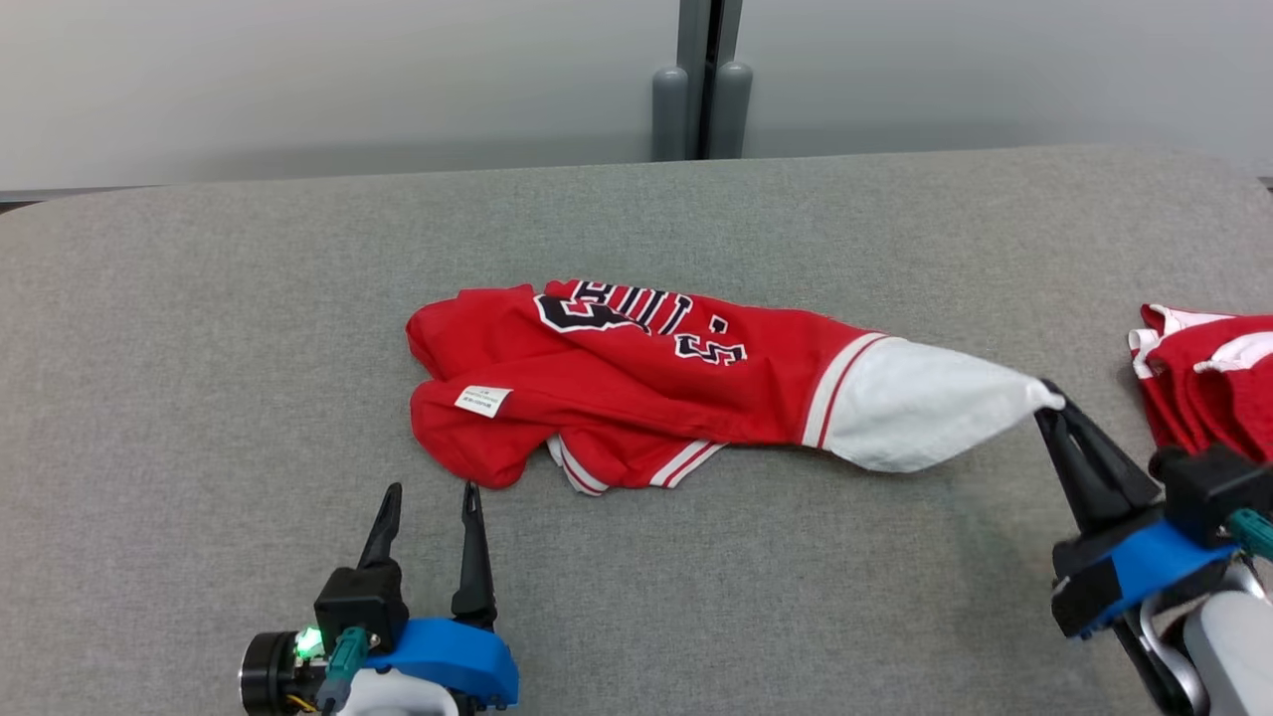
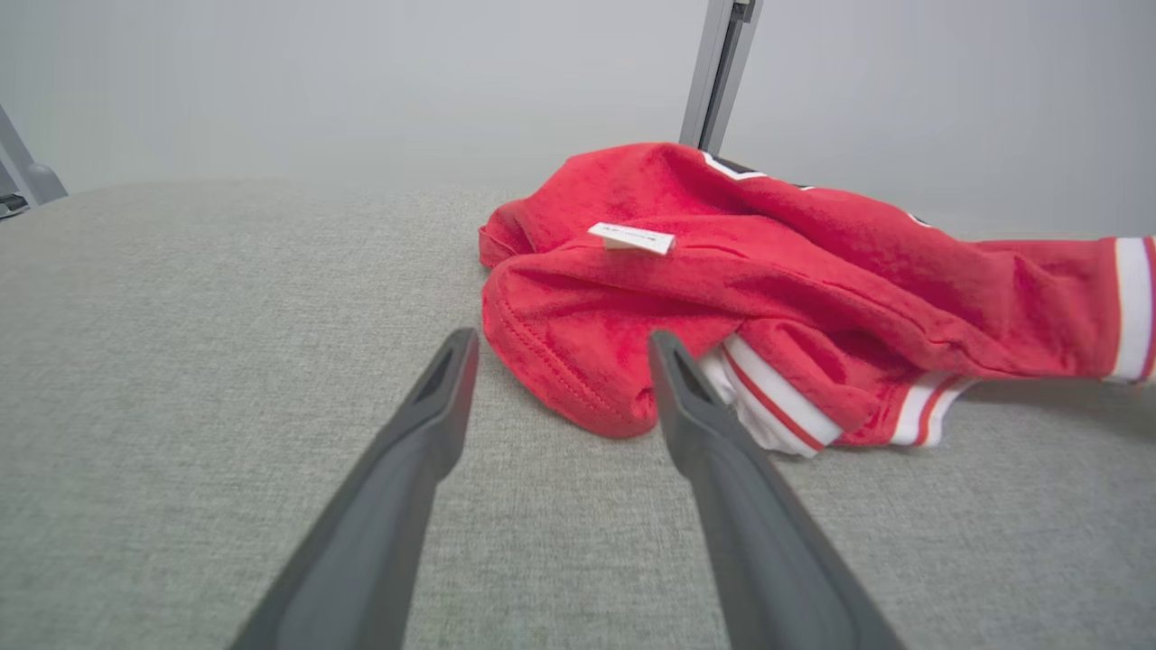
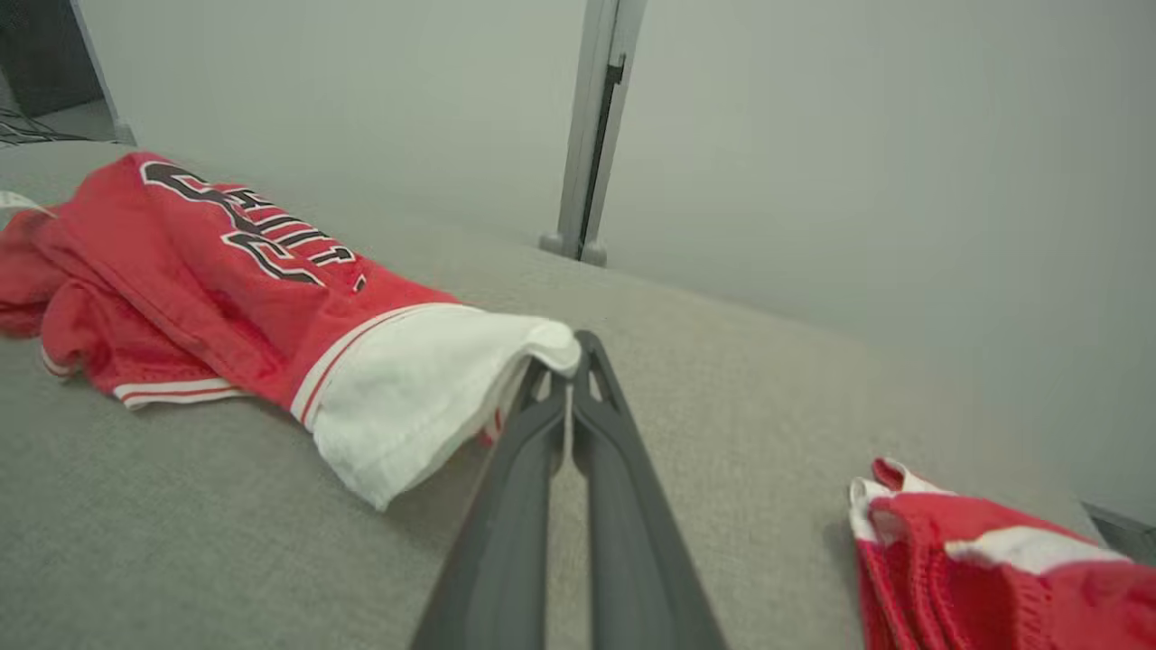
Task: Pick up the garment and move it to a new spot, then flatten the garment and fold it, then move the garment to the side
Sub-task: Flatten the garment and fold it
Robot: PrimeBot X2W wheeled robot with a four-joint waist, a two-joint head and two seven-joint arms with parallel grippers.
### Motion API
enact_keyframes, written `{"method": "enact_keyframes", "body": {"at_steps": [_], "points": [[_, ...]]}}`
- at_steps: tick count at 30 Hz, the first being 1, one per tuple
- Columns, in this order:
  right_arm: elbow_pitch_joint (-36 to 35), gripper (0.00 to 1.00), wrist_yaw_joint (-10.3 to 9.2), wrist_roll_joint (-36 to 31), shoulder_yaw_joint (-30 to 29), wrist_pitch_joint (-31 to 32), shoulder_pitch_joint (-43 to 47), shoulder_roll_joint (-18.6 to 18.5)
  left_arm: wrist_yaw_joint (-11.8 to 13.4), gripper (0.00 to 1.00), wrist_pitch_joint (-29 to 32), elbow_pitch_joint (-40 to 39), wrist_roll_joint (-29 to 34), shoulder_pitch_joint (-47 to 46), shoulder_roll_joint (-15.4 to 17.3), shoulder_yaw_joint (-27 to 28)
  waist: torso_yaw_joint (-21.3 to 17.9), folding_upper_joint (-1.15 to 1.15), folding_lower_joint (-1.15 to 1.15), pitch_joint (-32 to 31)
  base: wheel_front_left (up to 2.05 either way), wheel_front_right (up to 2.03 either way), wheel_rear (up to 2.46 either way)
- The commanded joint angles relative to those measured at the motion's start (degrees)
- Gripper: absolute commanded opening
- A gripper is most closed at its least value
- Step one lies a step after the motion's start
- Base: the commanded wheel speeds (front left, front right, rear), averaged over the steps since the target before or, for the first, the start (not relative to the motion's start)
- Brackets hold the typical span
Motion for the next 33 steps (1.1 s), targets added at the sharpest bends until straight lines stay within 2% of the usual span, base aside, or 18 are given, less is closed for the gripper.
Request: {"method": "enact_keyframes", "body": {"at_steps": [1, 6, 11, 15, 16, 17, 18, 21, 27, 33], "points": [[1.7, 0.0, 0.01, 0.4, -1.2, -0.2, 2.3, 0.8, -0.2, 1.0, -0.2, 0.2, 0.4, -1.0, 0.0, 0.4, -0.3, 0.0, 0.0, 0.2, 0.0, 0.0, 0.0], [6.2, 0.0, 0.01, 1.4, -6.4, -0.2, 3.4, 3.5, -0.6, 1.0, -0.2, 0.8, 0.9, -2.5, 0.0, 1.4, -0.8, 0.0, 0.0, 0.9, 0.0, 0.0, 0.0], [3.1, 0.0, 0.01, 1.2, -15.3, -0.2, 2.9, 6.2, 0.0, 1.0, -0.2, 1.0, 1.0, -2.9, 0.0, 2.1, -0.6, 0.0, 0.0, 0.6, 0.0, 0.0, 0.0], [5.8, 0.0, 0.01, -0.2, -15.9, -0.2, 6.5, 6.9, 0.2, 1.0, -0.2, 1.1, 0.5, -2.2, 0.0, 2.2, -0.1, 0.0, 0.0, -0.3, 0.0, 0.0, 0.0], [7.8, 0.21, 0.0, -0.8, -15.8, -0.2, 7.1, 6.7, 0.3, 1.0, -0.2, 1.1, 0.5, -2.0, 0.0, 2.2, 0.0, 0.0, 0.0, -0.4, 0.0, 0.0, 0.0], [9.5, 0.69, 0.01, -1.2, -15.7, -0.2, 7.2, 7.0, 0.3, 1.0, -0.2, 1.1, 0.4, -1.8, 0.0, 2.2, 0.0, 0.0, 0.0, -0.6, 0.0, 0.0, 0.0], [10.9, 1.0, 0.01, -1.9, -15.9, -0.2, 7.2, 7.3, 0.3, 1.0, -0.2, 1.0, 0.4, -1.7, 0.0, 2.2, 0.0, 0.0, 0.0, -0.7, 0.0, 0.0, 0.0], [13.9, 1.0, 0.01, -3.6, -16.8, -0.2, 7.2, 8.1, 0.1, 1.0, -0.2, 1.0, 0.3, -2.1, 0.0, 2.4, 0.0, 0.0, 0.0, -0.4, 0.0, 0.0, 0.0], [12.6, 1.0, 0.01, -5.1, -17.3, -0.2, 5.4, 9.9, -1.1, 1.0, -0.2, 2.7, -0.1, -6.5, 0.0, 2.8, -1.2, 0.0, 0.0, 1.9, 0.0, 0.0, 0.0], [10.1, 1.0, 0.01, -4.7, -15.2, -0.2, 2.7, 11.2, -2.5, 1.0, -0.2, 10.6, -1.8, -14.8, 0.0, 5.6, -3.5, 0.0, 0.0, 5.3, 0.0, 0.0, 0.0]]}}
